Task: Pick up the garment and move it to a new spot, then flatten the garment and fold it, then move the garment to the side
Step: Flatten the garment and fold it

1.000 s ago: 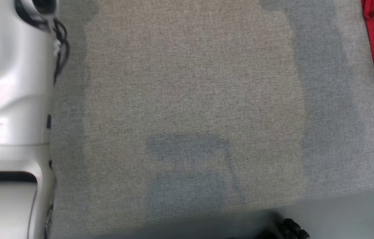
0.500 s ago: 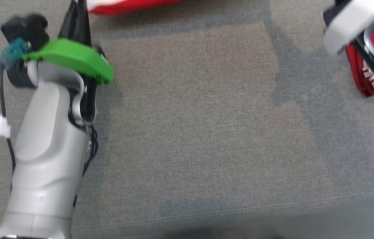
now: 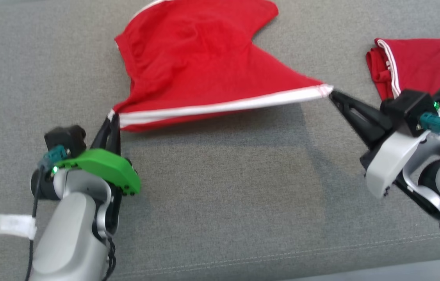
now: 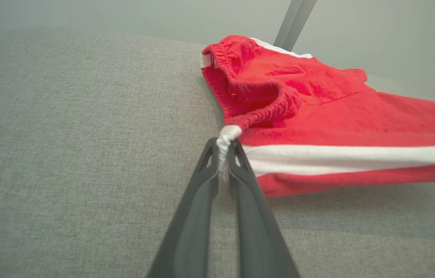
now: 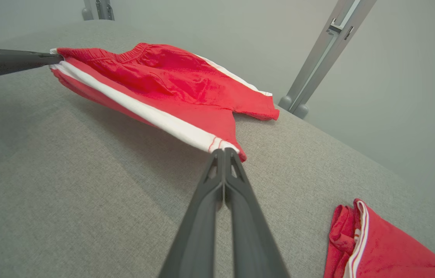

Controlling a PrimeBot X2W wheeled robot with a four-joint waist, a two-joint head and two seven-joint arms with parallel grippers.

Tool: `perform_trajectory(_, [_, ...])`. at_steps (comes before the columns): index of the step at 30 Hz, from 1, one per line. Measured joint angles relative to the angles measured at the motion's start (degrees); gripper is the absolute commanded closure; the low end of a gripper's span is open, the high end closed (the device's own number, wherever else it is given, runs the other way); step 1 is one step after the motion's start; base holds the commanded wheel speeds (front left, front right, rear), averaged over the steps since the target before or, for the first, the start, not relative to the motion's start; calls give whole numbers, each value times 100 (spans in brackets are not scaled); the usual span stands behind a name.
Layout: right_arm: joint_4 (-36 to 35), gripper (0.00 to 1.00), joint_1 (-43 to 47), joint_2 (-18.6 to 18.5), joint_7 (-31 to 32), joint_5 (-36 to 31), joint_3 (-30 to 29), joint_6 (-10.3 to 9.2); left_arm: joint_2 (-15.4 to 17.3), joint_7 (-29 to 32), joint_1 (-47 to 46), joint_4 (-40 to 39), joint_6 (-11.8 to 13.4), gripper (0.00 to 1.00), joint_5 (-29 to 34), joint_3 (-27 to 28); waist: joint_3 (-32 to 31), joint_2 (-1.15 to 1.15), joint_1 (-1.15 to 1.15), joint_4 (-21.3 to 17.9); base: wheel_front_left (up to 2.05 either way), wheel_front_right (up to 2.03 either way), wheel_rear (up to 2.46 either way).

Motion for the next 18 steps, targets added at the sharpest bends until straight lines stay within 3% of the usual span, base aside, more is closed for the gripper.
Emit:
perform_trajectory(10, [-657, 100, 1230, -365, 673, 735, -113, 0, -3, -59, 1222, -697, 299, 100, -30, -69, -527, 0, 0, -18, 0, 0, 0])
perform_trajectory(18, [-1107, 100, 2025, -381, 1137, 921, -398, -1, 232, 90, 2083, -1433, 602, 100, 68, -147, -673, 0, 0, -14, 0, 0, 0])
